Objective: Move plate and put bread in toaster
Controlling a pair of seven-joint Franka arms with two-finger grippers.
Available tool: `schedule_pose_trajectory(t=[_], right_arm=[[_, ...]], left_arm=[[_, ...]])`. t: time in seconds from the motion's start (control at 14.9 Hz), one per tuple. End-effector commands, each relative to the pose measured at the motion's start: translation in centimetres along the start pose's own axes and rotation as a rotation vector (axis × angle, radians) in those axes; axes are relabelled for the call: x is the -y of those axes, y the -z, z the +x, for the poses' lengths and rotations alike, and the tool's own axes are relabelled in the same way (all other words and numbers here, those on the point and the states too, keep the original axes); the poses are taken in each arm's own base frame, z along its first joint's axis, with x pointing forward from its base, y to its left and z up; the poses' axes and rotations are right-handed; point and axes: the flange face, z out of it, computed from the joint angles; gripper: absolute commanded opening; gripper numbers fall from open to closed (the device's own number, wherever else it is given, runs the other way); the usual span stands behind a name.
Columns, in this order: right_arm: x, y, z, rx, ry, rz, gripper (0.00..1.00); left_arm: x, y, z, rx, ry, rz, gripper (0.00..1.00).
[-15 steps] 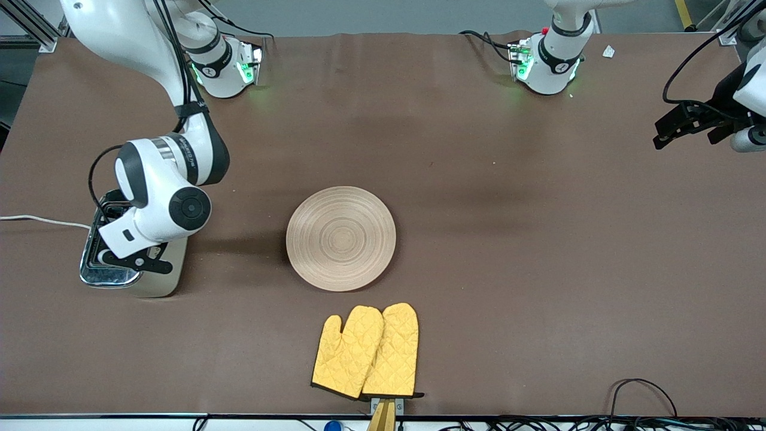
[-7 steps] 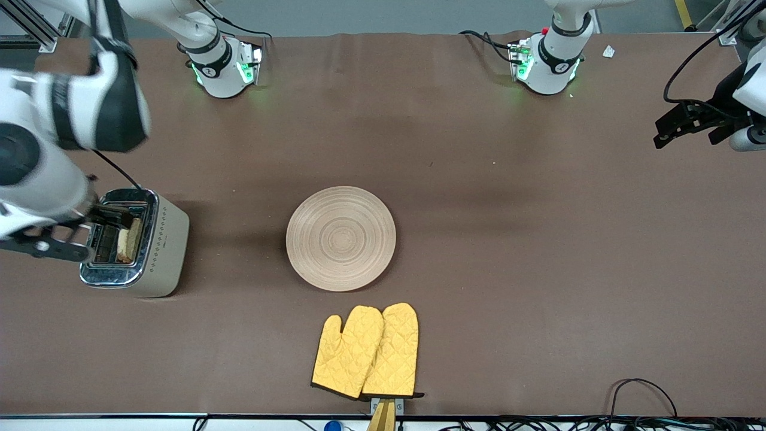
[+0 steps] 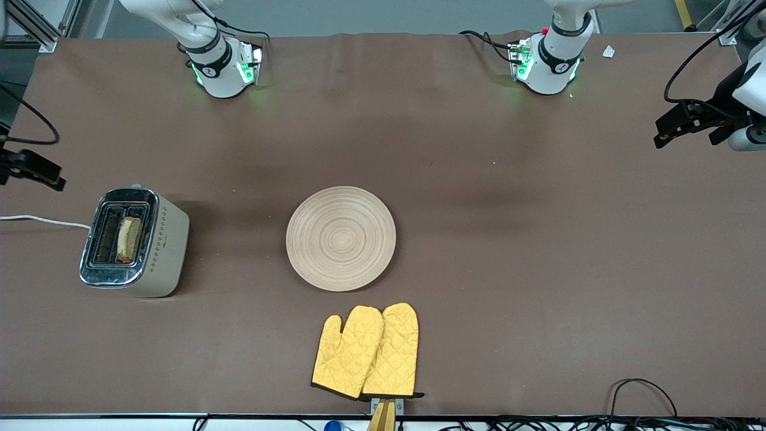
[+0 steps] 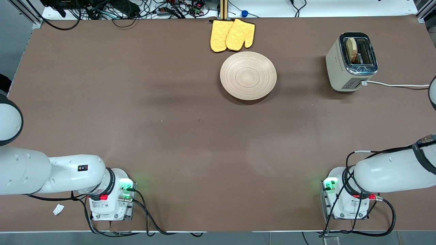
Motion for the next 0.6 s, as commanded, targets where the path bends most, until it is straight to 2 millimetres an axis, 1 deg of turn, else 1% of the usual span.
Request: schedule_pose_trajectory(t=[0.0,0.27,0.4,0.54], right_arm=[[0.47,-0.42,-0.39,0.011,0.028,0.029,1.0],[0.12,-0.67,-0.33,0.013,0.034,0.067,1.0],[0.12,-0.75,-0.35,0.016,0.034,0.067,1.0],[0.04,-0.68,-0.41,0.016,0.031,0.077,1.0]], left_arm=[[0.19,0.49,0.17,0.004,-0.012,-0.004,1.0],[0.19,0.41,0.22,0.006,-0.011,-0.004,1.0],[0.23,0.98,0.29,-0.006,-0.009,-0.002,1.0],[0.25,0.64,0.57,0.0,-0.009,-0.001,1.0]])
